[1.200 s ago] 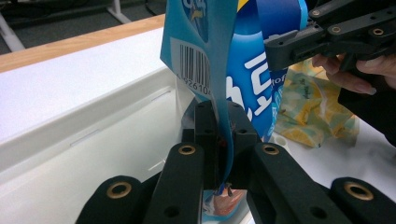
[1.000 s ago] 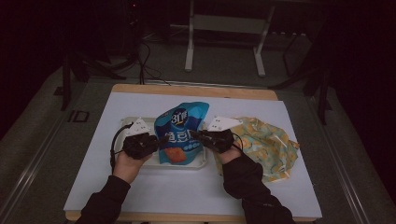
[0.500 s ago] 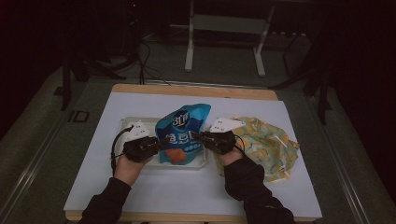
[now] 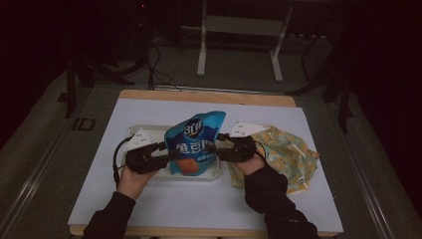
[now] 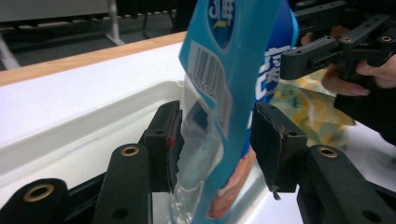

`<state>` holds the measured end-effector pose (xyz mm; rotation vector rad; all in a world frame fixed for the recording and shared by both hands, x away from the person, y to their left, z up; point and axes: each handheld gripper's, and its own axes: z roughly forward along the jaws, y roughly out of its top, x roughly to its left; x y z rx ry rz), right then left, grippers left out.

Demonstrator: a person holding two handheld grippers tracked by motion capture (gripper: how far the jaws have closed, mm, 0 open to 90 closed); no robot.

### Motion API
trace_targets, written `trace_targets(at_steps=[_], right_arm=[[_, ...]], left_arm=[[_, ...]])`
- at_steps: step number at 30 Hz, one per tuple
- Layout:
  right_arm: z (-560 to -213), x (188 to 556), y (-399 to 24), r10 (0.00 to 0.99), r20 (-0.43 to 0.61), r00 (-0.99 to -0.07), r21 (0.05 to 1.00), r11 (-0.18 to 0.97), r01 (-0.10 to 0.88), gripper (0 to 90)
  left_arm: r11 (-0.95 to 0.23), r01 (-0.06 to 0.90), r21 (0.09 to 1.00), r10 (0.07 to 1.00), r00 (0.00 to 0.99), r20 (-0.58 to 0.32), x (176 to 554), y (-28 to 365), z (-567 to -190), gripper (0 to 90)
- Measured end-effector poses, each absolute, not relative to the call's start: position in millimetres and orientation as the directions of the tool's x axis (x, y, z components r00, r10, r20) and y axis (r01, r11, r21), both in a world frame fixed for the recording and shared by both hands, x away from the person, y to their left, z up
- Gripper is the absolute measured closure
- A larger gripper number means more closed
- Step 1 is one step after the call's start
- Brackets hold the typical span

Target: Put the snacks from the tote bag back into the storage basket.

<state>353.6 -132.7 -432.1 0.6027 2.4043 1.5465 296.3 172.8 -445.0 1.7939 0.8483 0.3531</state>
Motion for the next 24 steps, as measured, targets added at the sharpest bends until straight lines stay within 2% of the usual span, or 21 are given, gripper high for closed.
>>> trace_targets(at_steps=[6,8,11,16,18,24], right_arm=[[-431.6,353.6,-139.1,0.444,0.088,-0.892,0.9,0.348,0.263,29.1],[-431.7,352.7,-142.8,0.447,0.092,-0.89,0.902,0.341,0.264,25.1],[-432.5,351.1,-149.0,0.45,0.091,-0.888,0.906,0.332,0.262,21.3],[-431.0,345.9,-157.5,0.468,0.055,-0.882,0.909,0.343,0.239,18.5],[-430.3,342.7,-160.8,0.474,0.041,-0.879,0.907,0.351,0.231,18.4],[-432.5,335.8,-170.1,0.494,-0.005,-0.869,0.897,0.387,0.214,18.1]], left_arm=[[-0.197,0.407,0.892,0.693,0.701,-0.167,294.6,173.5,-450.9,33.5],[-0.187,0.413,0.891,0.684,0.706,-0.184,294.4,174.4,-453.3,26.1],[-0.168,0.411,0.896,0.636,0.74,-0.22,293.5,177.1,-457.1,10.2],[-0.163,0.401,0.901,0.633,0.744,-0.217,287.7,178.4,-464.4,7.9],[-0.163,0.406,0.899,0.628,0.746,-0.223,285.3,178.1,-468.9,3.0],[-0.171,0.403,0.899,0.655,0.728,-0.202,276.3,176.3,-476.9,3.0]])
